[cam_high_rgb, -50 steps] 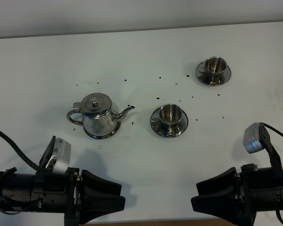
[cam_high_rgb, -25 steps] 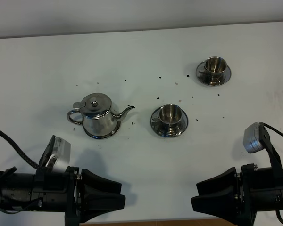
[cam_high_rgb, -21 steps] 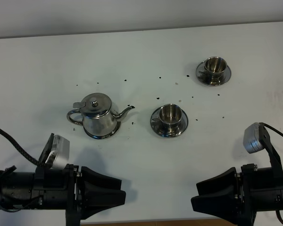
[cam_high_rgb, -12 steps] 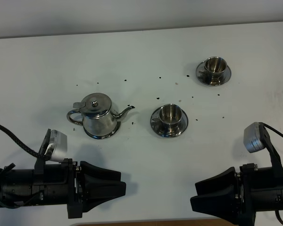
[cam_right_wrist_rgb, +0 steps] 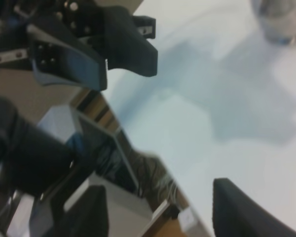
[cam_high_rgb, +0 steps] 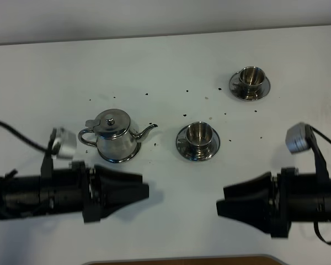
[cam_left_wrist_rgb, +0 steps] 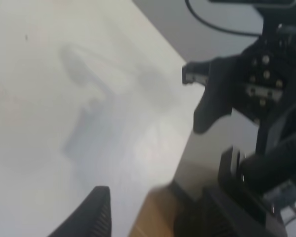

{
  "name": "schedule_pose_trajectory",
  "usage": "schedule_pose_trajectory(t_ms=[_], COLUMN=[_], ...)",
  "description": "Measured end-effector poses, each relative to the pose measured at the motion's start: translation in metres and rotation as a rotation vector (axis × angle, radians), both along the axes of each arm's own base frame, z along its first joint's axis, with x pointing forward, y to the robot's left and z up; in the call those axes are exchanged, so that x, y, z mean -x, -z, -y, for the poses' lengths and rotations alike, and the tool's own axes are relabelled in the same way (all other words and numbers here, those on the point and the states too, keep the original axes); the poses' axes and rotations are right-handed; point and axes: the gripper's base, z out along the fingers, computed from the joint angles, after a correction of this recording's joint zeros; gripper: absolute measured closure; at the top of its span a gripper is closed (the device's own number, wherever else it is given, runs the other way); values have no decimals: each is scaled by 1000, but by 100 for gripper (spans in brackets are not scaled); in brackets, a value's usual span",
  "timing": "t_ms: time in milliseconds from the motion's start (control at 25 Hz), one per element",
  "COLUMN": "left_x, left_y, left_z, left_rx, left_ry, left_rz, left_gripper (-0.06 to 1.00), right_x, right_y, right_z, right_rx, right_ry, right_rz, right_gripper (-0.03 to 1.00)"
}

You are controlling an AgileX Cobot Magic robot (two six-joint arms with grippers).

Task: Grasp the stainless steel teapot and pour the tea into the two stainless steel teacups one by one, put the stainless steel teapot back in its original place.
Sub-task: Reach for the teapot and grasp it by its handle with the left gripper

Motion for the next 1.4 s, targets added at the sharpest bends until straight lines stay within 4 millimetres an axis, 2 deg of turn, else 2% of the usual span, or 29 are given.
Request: schedule_pose_trajectory(t_ms=[200,400,520,680,840,960,1040,1200,1400], left_x=[-33,-66,-82,-99,-110,-112,-112,-112,-112], left_y=[-22,-50,-70,-93,-109,-114,-113,-114,-114], left_z=[4,6,5,1,-4,-5,-5,-6,-6], left_rx=[-39,-153,-224,-340,-427,-444,-452,-455,-455], left_ry=[29,36,30,-7,-56,-65,-64,-64,-64], left_rz=[-25,-90,-128,-162,-162,-148,-148,-147,-147], left_gripper=[48,48,48,48,48,48,48,48,48], right_x=[-32,-59,-71,-74,-57,-34,-16,25,72], right_y=[-14,-38,-52,-74,-98,-120,-129,-131,-119], right_z=[-5,-8,-2,17,44,59,66,79,94], right_rx=[100,266,447,675,848,886,876,836,794], right_ry=[52,32,58,216,415,505,531,553,581], right_rz=[-63,-163,-227,-304,-312,-269,-243,-188,-142], right_gripper=[49,51,54,57,57,58,58,58,58])
